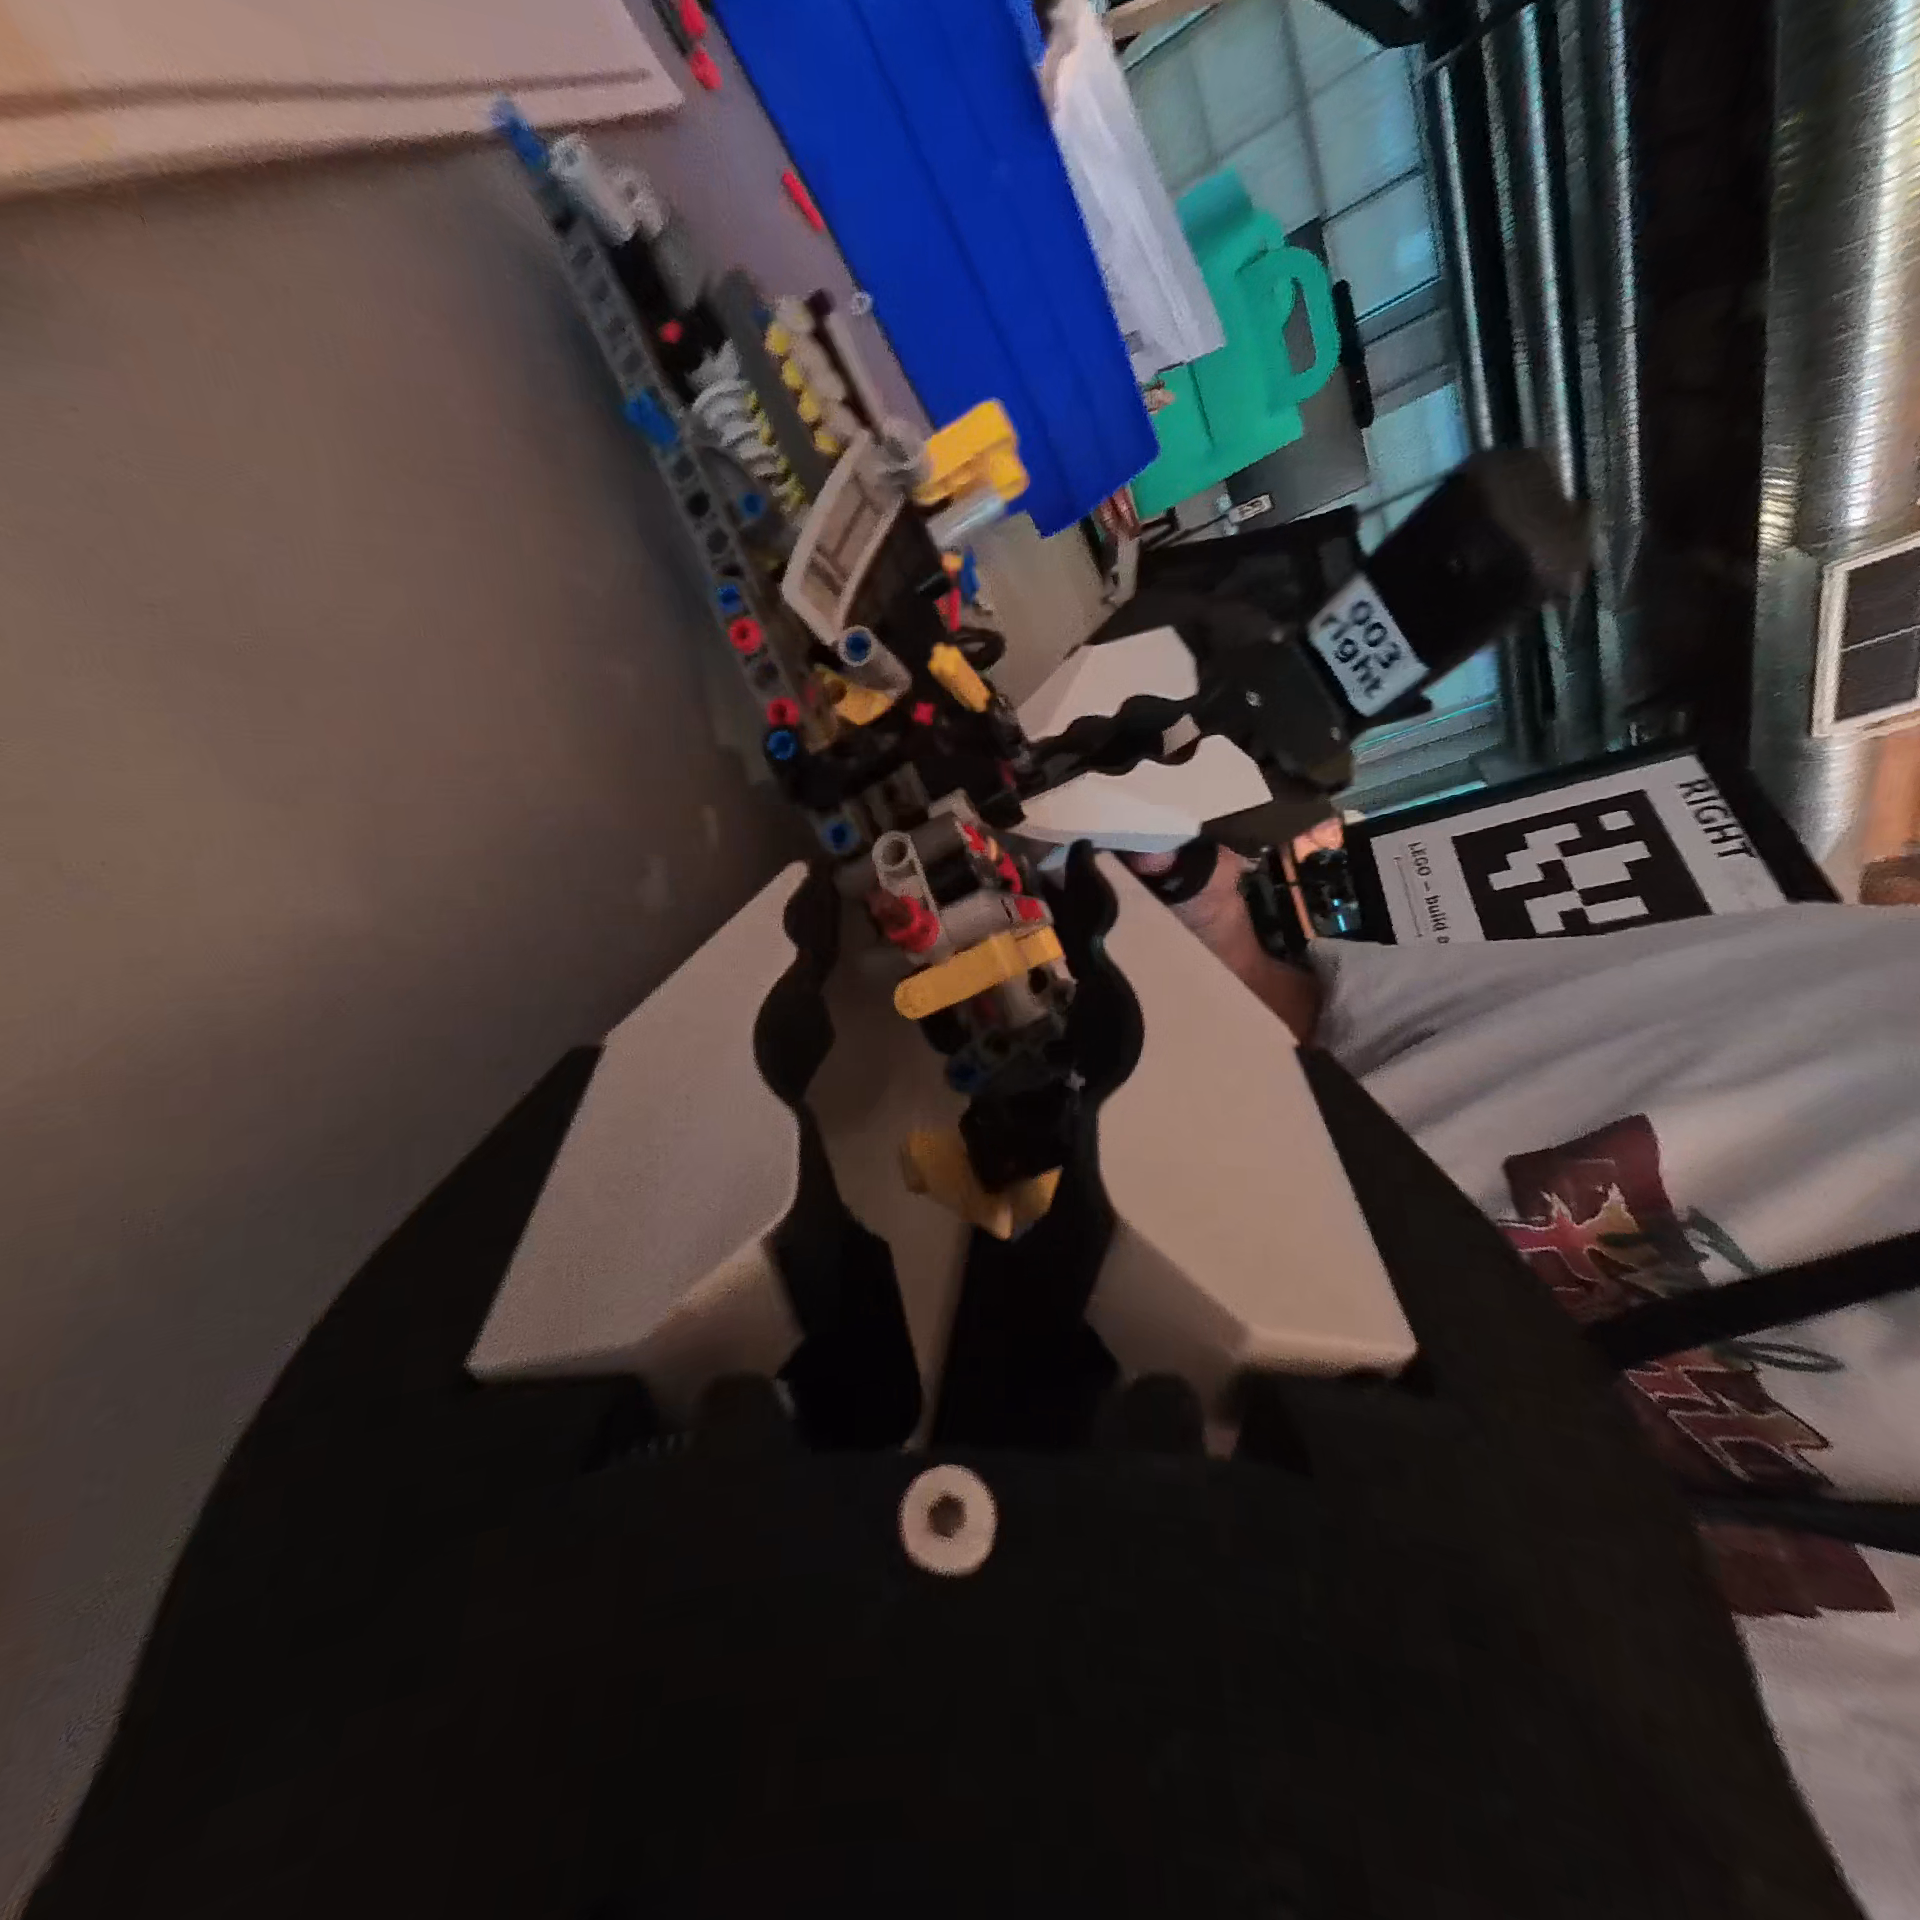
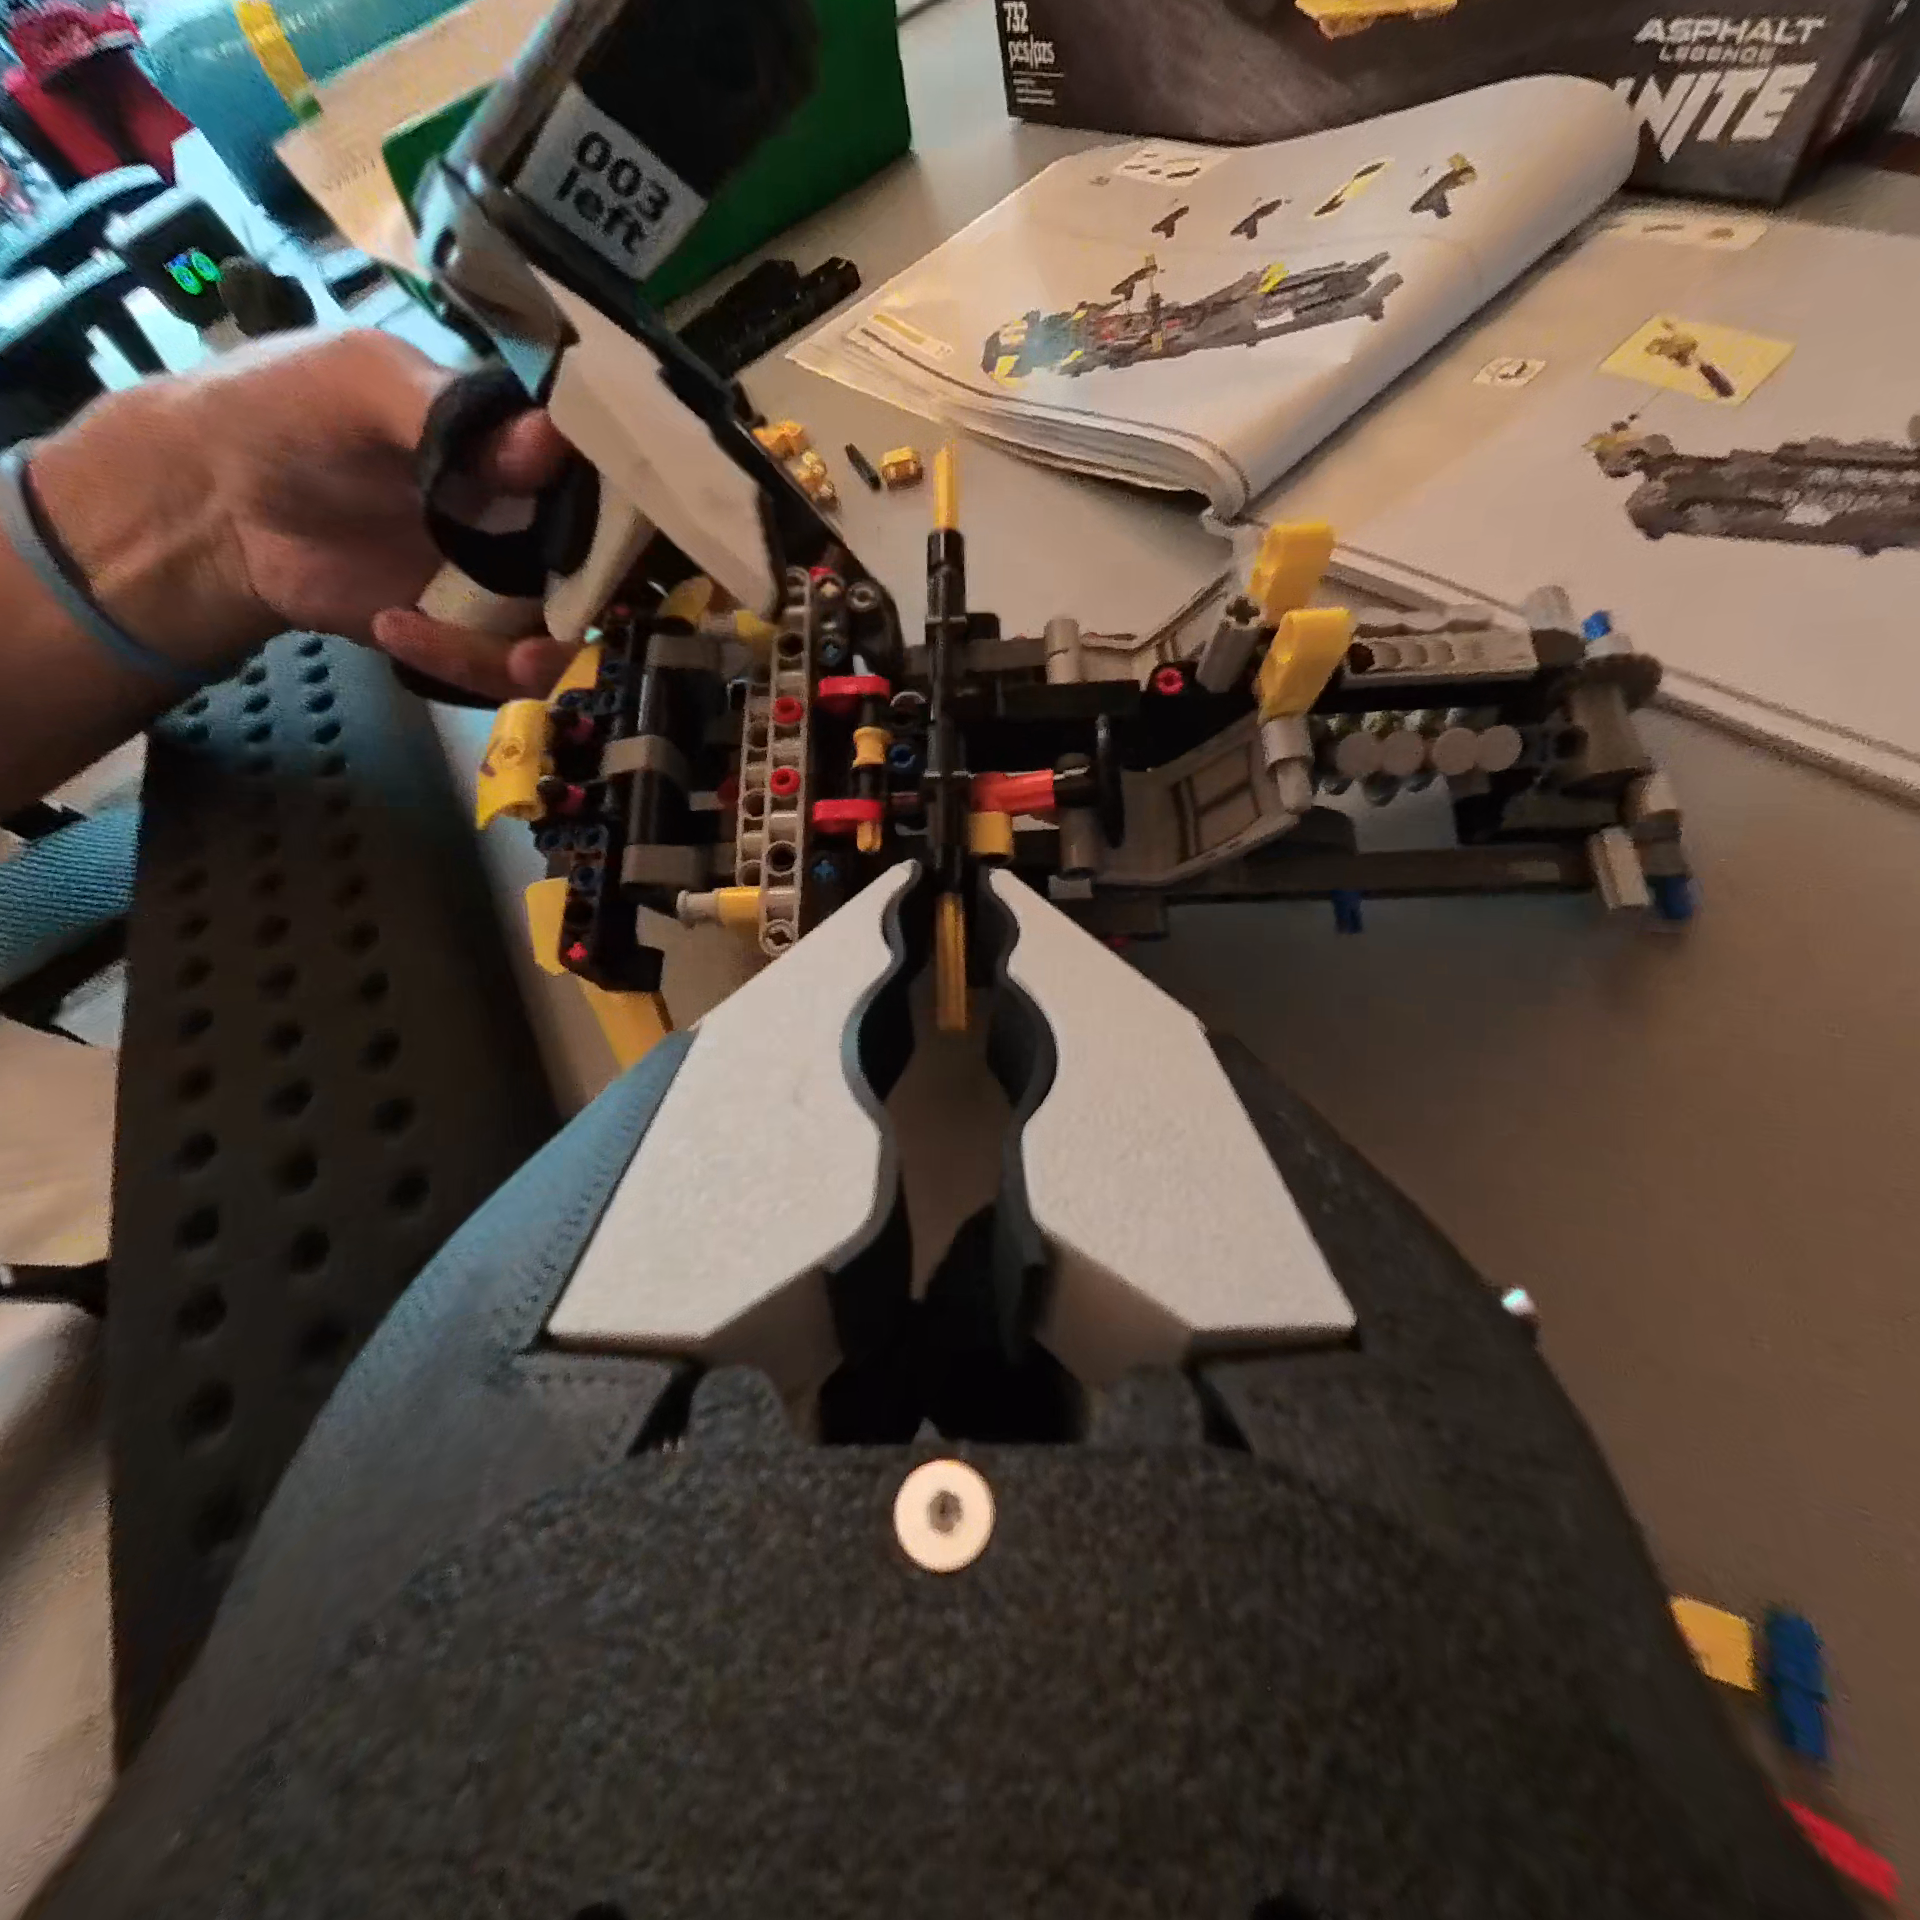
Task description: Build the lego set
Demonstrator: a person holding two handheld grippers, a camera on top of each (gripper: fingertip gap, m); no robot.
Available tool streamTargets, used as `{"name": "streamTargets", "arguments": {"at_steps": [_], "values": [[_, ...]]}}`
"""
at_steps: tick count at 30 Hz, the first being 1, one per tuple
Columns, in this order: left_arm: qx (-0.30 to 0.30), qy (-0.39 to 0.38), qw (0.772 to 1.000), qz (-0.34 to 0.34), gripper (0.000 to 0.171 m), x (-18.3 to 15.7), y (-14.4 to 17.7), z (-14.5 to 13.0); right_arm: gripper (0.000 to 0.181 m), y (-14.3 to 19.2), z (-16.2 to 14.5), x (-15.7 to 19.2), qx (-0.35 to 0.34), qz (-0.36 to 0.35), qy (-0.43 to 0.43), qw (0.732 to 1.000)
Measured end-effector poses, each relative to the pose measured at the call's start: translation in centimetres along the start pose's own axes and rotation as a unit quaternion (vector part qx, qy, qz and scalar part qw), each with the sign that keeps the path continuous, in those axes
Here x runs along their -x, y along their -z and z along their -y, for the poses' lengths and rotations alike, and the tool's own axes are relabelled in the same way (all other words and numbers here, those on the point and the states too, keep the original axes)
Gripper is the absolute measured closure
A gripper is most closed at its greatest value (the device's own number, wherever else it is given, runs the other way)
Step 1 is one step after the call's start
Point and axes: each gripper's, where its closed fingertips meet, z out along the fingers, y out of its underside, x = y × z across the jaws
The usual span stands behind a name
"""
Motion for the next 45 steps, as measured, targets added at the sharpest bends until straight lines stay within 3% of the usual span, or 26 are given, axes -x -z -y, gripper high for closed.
{"name": "streamTargets", "arguments": {"at_steps": [3,5,10,16,21,22,23,26,28,30,34,36,41,45], "values": [[0.028,0.026,0.999,0.025,0.147,1.3,-0.1,-0.8,0.175,-0.3,-0.3,0.0,0.013,-0.024,0.031,0.999],[0.051,0.024,0.998,0.029,0.148,1.4,0.1,-1.1,0.175,-0.5,-0.6,0.2,0.020,-0.033,0.041,0.998],[0.122,-0.103,0.983,0.091,0.147,0.5,1.3,-0.3,0.174,-1.2,-0.5,1.2,0.016,-0.016,0.033,0.999],[0.223,-0.268,0.926,0.148,0.147,-0.3,2.4,0.5,0.170,-2.6,-0.8,2.8,0.027,0.023,0.067,0.997],[0.273,-0.319,0.898,0.135,0.147,-1.0,2.3,-0.4,0.134,-1.4,-1.9,6.0,0.061,0.143,0.084,0.984],[0.284,-0.330,0.891,0.131,0.147,-1.2,2.2,-0.8,0.142,0.1,-1.8,6.9,0.088,0.181,0.082,0.976],[0.289,-0.346,0.883,0.132,0.147,-1.4,2.1,-0.9,0.164,1.8,-0.5,7.5,0.090,0.218,0.084,0.968],[0.305,-0.371,0.866,0.140,0.147,-1.8,1.8,-1.2,0.163,6.4,7.6,7.4,-0.008,0.273,0.094,0.957],[0.314,-0.390,0.854,0.142,0.147,-2.0,1.5,-1.3,0.164,5.1,9.5,4.3,0.000,0.203,0.166,0.965],[0.321,-0.408,0.843,0.144,0.147,-2.4,1.3,-1.5,0.165,1.9,8.3,1.9,0.064,0.159,0.242,0.955],[0.325,-0.426,0.829,0.160,0.147,-2.7,1.0,-1.6,0.163,-0.6,6.0,3.4,0.156,0.279,0.210,0.924],[0.325,-0.430,0.827,0.162,0.147,-2.7,1.0,-1.7,0.162,-1.2,4.9,3.5,0.191,0.296,0.203,0.914],[0.329,-0.438,0.821,0.160,0.147,-2.8,1.0,-1.9,0.165,-1.5,4.7,3.7,0.184,0.309,0.204,0.911],[0.337,-0.452,0.810,0.158,0.147,-2.9,1.1,-2.1,0.158,-0.9,4.2,4.0,0.193,0.327,0.191,0.905]]}}
